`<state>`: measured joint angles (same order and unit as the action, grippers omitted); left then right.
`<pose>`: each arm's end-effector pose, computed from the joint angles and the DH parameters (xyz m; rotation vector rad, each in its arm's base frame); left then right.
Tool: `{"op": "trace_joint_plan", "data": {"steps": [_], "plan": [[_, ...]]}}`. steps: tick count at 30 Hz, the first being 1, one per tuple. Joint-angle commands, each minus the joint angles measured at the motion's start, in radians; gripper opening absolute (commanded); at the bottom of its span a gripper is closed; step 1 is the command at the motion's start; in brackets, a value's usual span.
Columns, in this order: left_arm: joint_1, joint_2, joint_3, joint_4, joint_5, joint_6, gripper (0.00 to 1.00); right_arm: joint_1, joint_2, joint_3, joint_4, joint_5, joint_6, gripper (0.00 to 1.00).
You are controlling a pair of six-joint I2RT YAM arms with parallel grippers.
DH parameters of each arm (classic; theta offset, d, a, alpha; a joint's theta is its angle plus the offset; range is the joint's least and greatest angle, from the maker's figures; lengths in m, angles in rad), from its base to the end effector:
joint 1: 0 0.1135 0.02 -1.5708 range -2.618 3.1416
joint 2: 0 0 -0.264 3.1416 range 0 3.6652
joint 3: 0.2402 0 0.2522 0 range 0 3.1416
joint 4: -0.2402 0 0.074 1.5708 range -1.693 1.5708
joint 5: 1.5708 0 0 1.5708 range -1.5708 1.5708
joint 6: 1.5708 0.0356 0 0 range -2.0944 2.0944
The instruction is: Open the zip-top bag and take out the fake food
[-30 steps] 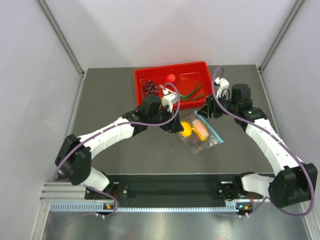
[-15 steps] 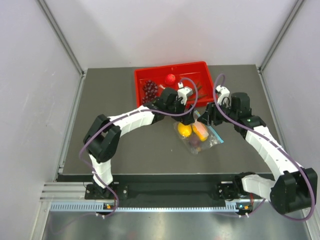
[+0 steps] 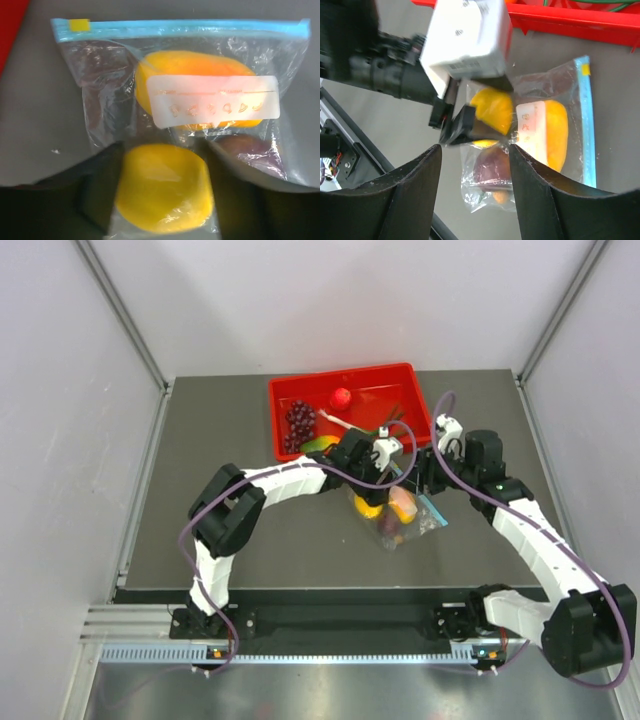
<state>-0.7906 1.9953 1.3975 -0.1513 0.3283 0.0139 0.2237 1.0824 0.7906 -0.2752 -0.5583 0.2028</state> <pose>0.3040 -0.3236 0.1925 1.0950 2.1330 -0.7611 0.2258 0.0707 0.2777 -0.3574 2.1274 0.8445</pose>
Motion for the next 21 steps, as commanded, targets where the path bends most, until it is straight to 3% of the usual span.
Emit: {"op": "trace_joint_plan", "data": {"steps": [1,3,6,7,8,14,21], "plan": [[0.001,0.031,0.038,-0.040,0.017,0.052,0.63,-0.020,0.004,0.012,0.047,-0.023,0.000,0.57],[0.001,0.034,0.032,-0.040,0.020,0.052,0.41,-0.033,0.008,0.010,0.056,-0.028,-0.002,0.57],[-0.001,0.030,0.017,-0.047,0.021,0.060,0.22,-0.049,0.019,0.004,0.054,-0.038,-0.009,0.57],[-0.002,0.023,0.005,-0.054,0.023,0.063,0.08,-0.055,0.022,0.002,0.050,-0.040,-0.014,0.57],[-0.004,0.014,-0.008,-0.057,0.022,0.066,0.03,-0.067,0.025,0.002,0.045,-0.043,-0.022,0.57],[-0.053,-0.198,-0.187,0.019,0.009,0.121,0.00,-0.102,0.065,0.015,0.007,-0.113,-0.092,0.59],[-0.144,-0.412,-0.354,0.081,-0.138,0.175,0.00,-0.127,0.192,0.055,-0.015,-0.248,-0.089,0.60]]}}
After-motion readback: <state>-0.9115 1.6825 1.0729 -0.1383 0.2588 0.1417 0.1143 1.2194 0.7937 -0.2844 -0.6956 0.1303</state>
